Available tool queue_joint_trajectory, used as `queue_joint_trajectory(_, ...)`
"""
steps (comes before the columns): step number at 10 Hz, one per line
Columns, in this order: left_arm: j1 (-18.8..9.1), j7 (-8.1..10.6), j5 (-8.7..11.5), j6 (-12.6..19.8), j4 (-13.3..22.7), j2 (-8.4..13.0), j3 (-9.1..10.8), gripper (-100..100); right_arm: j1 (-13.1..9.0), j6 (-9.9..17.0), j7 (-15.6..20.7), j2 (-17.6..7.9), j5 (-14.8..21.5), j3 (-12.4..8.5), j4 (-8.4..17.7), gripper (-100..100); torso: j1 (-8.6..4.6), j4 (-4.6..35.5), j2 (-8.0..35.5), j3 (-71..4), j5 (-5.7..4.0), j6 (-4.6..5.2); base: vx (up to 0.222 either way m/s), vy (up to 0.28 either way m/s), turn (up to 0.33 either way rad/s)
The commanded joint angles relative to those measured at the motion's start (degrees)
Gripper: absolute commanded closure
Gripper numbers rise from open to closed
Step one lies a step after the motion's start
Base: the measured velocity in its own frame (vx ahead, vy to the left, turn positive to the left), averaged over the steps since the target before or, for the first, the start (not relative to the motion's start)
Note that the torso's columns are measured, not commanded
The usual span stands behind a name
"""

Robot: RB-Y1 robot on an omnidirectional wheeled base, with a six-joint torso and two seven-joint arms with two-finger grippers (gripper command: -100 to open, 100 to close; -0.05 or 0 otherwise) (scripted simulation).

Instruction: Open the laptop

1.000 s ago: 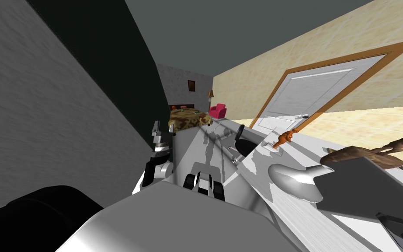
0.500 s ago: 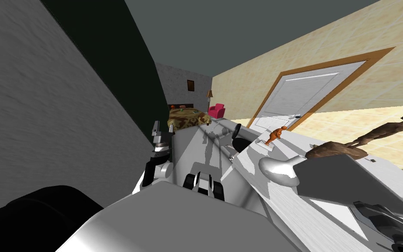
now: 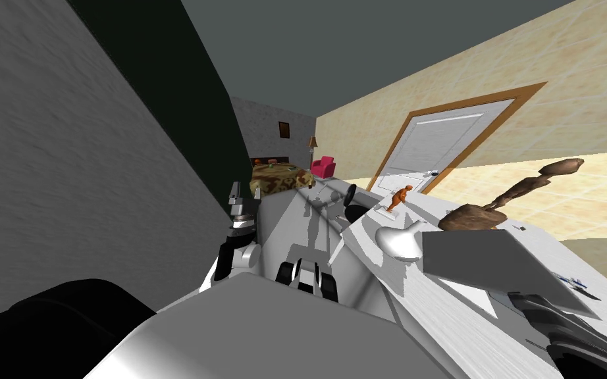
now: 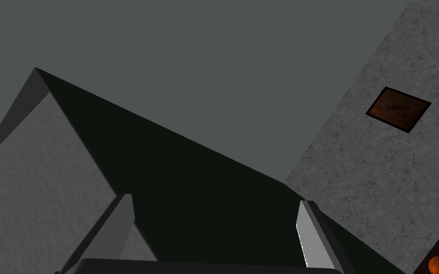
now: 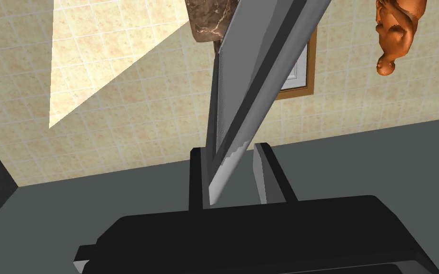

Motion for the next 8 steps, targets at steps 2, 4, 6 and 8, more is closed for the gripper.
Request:
queue_joint_trajectory(2, 0.0, 0.00, 0.0, 0.0, 0.0, 0.0, 0.00, 0, -3.9, -5.4, -2.1, 4.1, -1.4, 0.9, 4.8, 100, -0.11, 0.0, 0.0, 0.0, -0.11, -0.12, -0.045, -0.087, -0.079)
queue_joint_trajectory(4, 0.0, 0.00, 0.0, 0.0, 0.0, 0.0, 0.00, 0, -6.0, -8.3, -3.2, 6.2, -2.1, 1.1, 7.3, 100, 0.05, -0.1, 0.0, 0.0, -0.22, -0.24, -0.043, -0.088, -0.088)
queue_joint_trajectory(6, 0.0, 0.00, 0.0, 0.0, 0.0, 0.0, 0.00, 0, -8.1, -11.1, -4.2, 8.3, -2.7, 1.4, 9.8, 100, -0.01, -0.1, -0.2, -0.1, -0.14, -0.43, -0.041, -0.070, -0.089)
queue_joint_trajectory(8, 0.0, 0.00, 0.0, 0.0, 0.0, 0.0, 0.00, 0, -9.2, -12.5, -4.7, 9.4, -3.0, 1.5, 11.0, 100, 0.17, -0.1, -0.3, -0.2, -0.05, -0.51, -0.030, -0.055, -0.058)
